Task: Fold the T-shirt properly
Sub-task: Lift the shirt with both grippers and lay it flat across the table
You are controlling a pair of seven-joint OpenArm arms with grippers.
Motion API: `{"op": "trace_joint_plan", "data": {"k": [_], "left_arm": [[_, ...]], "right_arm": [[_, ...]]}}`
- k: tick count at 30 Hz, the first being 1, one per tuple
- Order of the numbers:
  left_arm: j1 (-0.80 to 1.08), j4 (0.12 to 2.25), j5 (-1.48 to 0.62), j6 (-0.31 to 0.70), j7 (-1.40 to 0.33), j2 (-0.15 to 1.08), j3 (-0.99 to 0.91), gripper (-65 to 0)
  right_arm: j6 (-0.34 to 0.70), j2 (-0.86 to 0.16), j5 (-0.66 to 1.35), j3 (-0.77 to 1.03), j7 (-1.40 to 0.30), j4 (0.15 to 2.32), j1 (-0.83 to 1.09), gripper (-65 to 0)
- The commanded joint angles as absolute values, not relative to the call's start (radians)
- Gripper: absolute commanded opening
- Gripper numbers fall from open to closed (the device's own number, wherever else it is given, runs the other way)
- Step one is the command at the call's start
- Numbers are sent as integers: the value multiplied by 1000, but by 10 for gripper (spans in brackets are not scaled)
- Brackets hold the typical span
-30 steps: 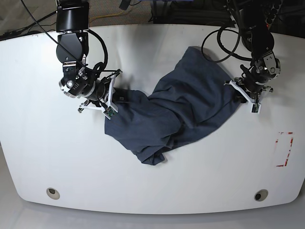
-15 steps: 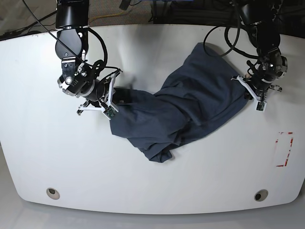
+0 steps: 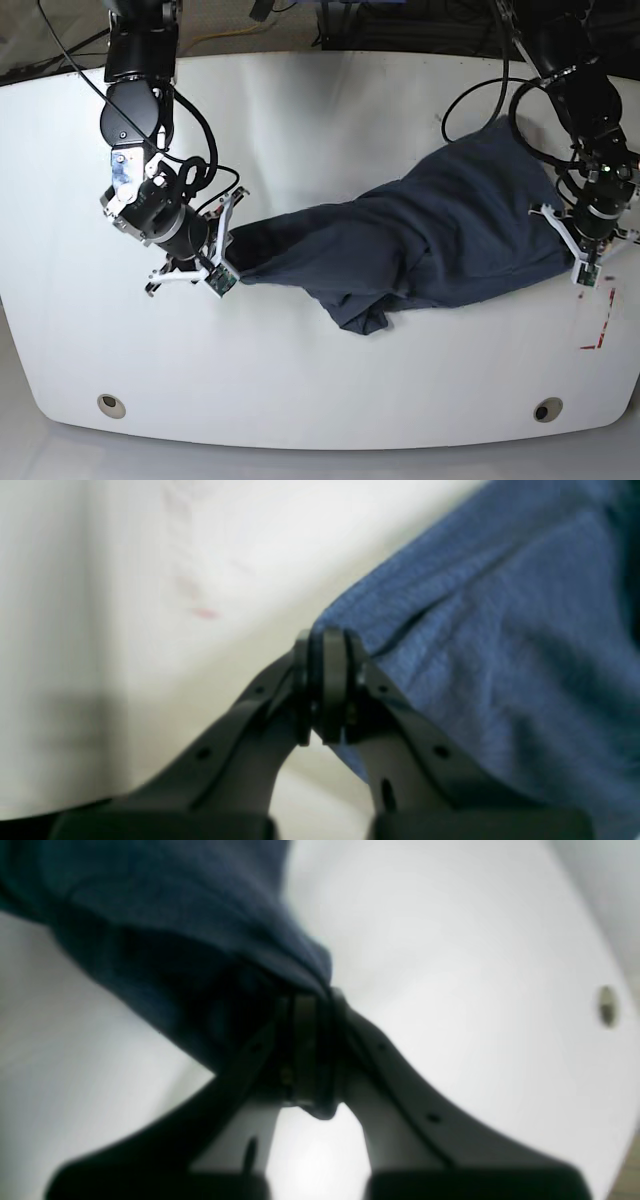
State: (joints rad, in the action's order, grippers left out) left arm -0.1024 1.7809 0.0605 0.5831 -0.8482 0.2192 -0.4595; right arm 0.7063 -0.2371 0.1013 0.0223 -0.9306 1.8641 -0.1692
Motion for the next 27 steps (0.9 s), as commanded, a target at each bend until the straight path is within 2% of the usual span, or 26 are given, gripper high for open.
{"op": "trace_joint_plan", "data": {"k": [1,14,23,27], "left_arm": [[-156,1824,62,576,-872,254,-463,-650],[-444,1833,56,578,-1030,383,-463,-650],[-628,1825,56,578,-1041,473,-463,-650],[-654,1817,56,578,-1041,495,-463,-650]], "right_arm": [[698,-251,104,30,-923,1882,-234,-650],[698,-282,104,30,-1058,1882,-598,-650],[698,-303,104,31,-1178,1886,-851,-650],[698,-332,107,33,-1179,1888,-874,-650]]}}
